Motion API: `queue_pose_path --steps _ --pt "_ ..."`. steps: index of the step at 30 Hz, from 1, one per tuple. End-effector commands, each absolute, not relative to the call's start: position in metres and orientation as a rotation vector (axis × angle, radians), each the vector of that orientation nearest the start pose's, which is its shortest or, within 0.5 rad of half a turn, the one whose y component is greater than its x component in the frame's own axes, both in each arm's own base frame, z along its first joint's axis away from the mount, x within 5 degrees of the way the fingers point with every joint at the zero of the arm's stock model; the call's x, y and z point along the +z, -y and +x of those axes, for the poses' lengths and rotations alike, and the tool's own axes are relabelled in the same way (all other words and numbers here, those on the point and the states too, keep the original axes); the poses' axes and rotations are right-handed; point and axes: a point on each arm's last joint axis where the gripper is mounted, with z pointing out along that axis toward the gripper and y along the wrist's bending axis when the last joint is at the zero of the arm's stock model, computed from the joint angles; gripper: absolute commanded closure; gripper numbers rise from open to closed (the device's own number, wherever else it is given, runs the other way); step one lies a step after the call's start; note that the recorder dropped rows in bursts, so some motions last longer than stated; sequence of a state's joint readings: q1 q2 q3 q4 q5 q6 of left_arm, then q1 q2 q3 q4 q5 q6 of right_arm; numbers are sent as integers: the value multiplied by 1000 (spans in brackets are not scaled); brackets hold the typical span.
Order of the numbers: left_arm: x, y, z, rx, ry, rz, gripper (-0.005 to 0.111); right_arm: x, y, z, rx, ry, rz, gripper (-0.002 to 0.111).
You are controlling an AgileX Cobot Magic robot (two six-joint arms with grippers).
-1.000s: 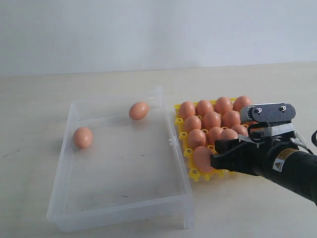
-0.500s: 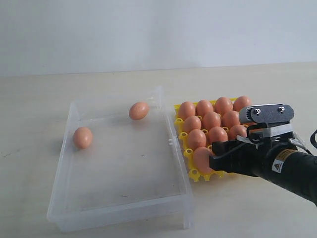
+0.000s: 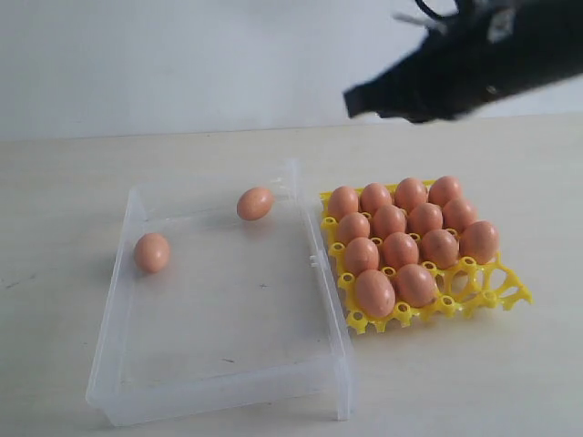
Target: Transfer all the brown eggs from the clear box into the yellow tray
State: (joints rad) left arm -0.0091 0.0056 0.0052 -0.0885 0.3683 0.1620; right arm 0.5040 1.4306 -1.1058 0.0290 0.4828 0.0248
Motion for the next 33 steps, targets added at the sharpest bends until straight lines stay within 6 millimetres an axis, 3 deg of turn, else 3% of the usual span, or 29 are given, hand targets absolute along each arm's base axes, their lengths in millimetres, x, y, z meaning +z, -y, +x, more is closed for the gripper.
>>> queue_pose_path --steps 1,5,10,13,19,25,33 --pt "181 4 53 12 -1840 97 107 329 -224 298 497 -2289 -779 107" --pt "181 4 53 12 -1840 97 107 300 -273 335 614 -2365 -777 93" --pt "181 4 53 12 -1840 97 107 251 -304 377 704 -2552 -433 55" --pt "181 4 53 12 -1840 97 107 226 -310 393 675 -2621 -225 40" --pt "181 4 53 12 -1840 97 107 196 -301 416 550 -2609 287 40" --pt "181 4 53 12 -1840 97 107 188 -299 426 566 -2512 498 44" --pt "181 4 53 12 -1840 97 107 159 -301 426 532 -2575 550 45"
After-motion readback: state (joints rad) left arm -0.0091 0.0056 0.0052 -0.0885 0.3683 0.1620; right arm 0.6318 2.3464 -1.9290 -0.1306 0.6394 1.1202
